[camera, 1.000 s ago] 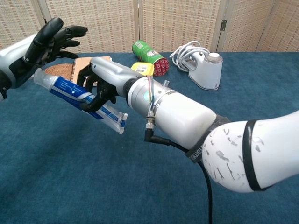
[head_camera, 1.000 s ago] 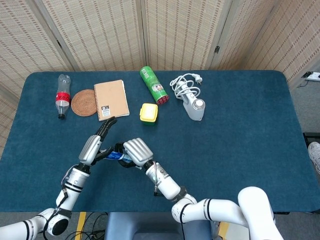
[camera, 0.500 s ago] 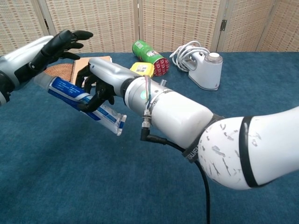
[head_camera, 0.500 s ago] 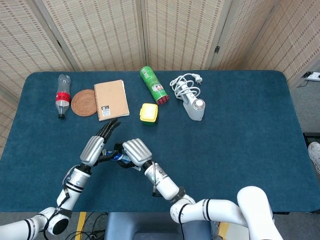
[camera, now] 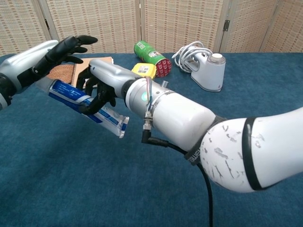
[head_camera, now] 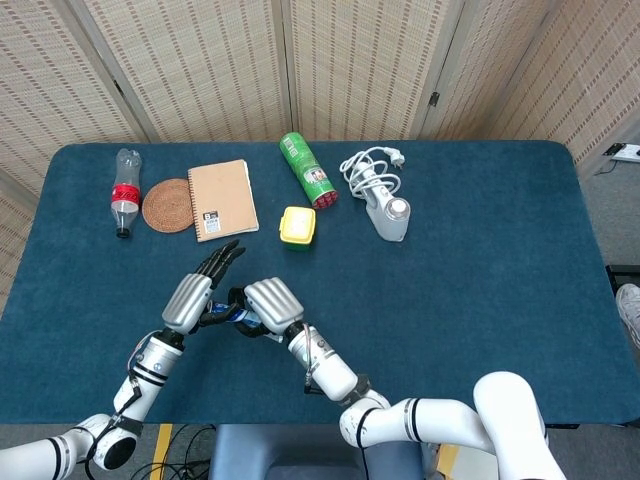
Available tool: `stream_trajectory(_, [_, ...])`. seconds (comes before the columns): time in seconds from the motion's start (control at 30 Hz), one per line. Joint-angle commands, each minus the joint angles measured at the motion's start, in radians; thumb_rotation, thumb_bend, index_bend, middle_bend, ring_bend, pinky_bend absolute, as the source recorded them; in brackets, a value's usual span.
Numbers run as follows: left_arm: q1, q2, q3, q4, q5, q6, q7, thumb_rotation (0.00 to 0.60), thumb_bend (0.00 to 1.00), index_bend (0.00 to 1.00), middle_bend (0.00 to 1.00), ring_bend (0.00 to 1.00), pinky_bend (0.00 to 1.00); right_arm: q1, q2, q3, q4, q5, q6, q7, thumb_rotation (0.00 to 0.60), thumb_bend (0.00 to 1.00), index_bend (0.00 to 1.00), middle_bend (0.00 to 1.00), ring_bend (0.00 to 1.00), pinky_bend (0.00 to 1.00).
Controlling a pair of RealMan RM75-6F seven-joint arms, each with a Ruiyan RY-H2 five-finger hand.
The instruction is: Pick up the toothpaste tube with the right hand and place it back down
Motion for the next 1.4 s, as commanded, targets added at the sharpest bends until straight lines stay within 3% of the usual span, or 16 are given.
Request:
stream_trajectory(0.03, [0.001,0.0,-0.002,0.0,-0.004,0.003,-0.002,0.0,0.0,0.0,0.0,0.0,0.15,-0.001,0.002,-0.005,0.0,0.0,0.0,-0.003,0.6,0.7,0.74,0.71,0.59,0.67])
stream_trajectory(0.3, [0.023,0.011,-0.043,-0.02,-0.049,0.042,-0.084,0.0,0.0,0.0,0.0,0.0,0.15,-0.043,0.026,-0.047,0.017,-0.068,0.015,0.087,0.6,0.7,0.74,0.71,0.59,0.67])
stream_trajectory(0.6, [0.055,0.064,-0.062,-0.062,-0.114,0.033,-0.132,0.0,0.0,0.0,0.0,0.0,0.15,-0.102,0.121,-0.12,0.07,-0.259,0.014,0.384,0.6,0.62,0.74,0.7,0.59,0.67])
stream_trajectory(0.67, [0.06,0.074,-0.063,-0.072,-0.129,0.026,-0.137,0.0,0.0,0.0,0.0,0.0,0.15,-0.103,0.162,-0.132,0.059,-0.269,-0.017,0.402,0.6,0.61,0.74,0.7,0.59,0.67])
stream_trajectory(0.83, [0.073,0.099,-0.069,-0.093,-0.166,0.008,-0.143,0.0,0.0,0.0,0.0,0.0,0.15,-0.078,0.337,-0.153,-0.052,-0.219,-0.158,0.279,0.6,0.58,0.74,0.68,0.59,0.67])
stream_trajectory(0.97, [0.08,0.115,-0.067,-0.105,-0.186,-0.008,-0.14,0.0,0.0,0.0,0.0,0.0,0.15,-0.042,0.465,-0.174,-0.154,-0.081,-0.259,0.091,0.6,0.51,0.74,0.63,0.57,0.67])
stream_trajectory(1.2, [0.089,0.126,-0.067,-0.113,-0.198,-0.013,-0.128,0.0,0.0,0.0,0.0,0.0,0.15,0.031,0.571,-0.254,-0.257,0.133,-0.265,-0.166,0.6,0.45,0.66,0.58,0.5,0.62])
stream_trajectory(1.33, [0.092,0.126,-0.067,-0.114,-0.201,-0.015,-0.124,0.0,0.0,0.0,0.0,0.0,0.15,0.055,0.58,-0.297,-0.273,0.197,-0.241,-0.24,0.6,0.44,0.63,0.55,0.48,0.59])
stream_trajectory(1.4, [0.094,0.125,-0.067,-0.114,-0.202,-0.016,-0.122,0.0,0.0,0.0,0.0,0.0,0.15,0.062,0.584,-0.315,-0.274,0.22,-0.233,-0.261,0.6,0.41,0.56,0.51,0.45,0.57])
